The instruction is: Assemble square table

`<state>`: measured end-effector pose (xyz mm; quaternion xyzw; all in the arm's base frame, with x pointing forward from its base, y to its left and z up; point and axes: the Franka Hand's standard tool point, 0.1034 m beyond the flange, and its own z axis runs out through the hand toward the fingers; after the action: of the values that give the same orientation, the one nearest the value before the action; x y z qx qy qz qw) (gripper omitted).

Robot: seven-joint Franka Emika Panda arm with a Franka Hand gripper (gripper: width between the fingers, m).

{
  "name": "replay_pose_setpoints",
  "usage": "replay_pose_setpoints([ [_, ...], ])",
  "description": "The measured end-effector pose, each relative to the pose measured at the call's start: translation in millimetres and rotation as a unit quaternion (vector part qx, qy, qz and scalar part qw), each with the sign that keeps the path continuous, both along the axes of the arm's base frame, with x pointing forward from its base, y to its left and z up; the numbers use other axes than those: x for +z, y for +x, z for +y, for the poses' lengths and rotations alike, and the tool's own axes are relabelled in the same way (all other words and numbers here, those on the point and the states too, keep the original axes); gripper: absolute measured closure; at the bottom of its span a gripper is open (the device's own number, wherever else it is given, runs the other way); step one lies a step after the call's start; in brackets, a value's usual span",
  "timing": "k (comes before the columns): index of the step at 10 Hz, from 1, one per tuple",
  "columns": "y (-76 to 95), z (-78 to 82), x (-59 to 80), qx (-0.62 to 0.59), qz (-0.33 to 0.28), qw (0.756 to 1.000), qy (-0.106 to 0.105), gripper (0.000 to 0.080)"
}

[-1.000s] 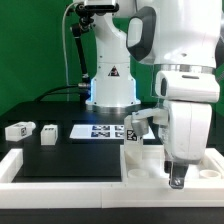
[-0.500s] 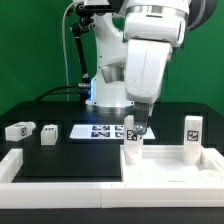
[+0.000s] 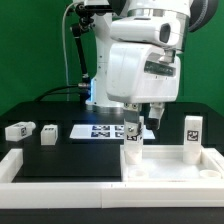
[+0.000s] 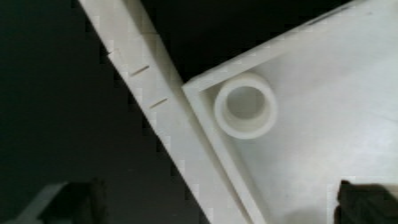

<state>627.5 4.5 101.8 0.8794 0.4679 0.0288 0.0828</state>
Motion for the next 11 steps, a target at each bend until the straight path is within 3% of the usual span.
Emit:
replay_pose_setpoints([
  [2, -23.6, -35.6, 15.9, -0.064, 0.002, 0.998, 0.012, 0.0151],
  [3, -37.8, -53.1, 14.7, -0.099, 0.006, 0.995, 0.018, 0.0151],
  [5, -45.7, -81.4, 19.8, -0.190, 0.007, 0.981, 0.033, 0.0151],
  [10, -47.3, -75.7, 11.3, -0.344, -0.002, 0.937, 0.053, 0.0151],
  [11, -61.8, -91.7, 2.5, -0.381, 0.007, 0.923, 0.062, 0.0151],
])
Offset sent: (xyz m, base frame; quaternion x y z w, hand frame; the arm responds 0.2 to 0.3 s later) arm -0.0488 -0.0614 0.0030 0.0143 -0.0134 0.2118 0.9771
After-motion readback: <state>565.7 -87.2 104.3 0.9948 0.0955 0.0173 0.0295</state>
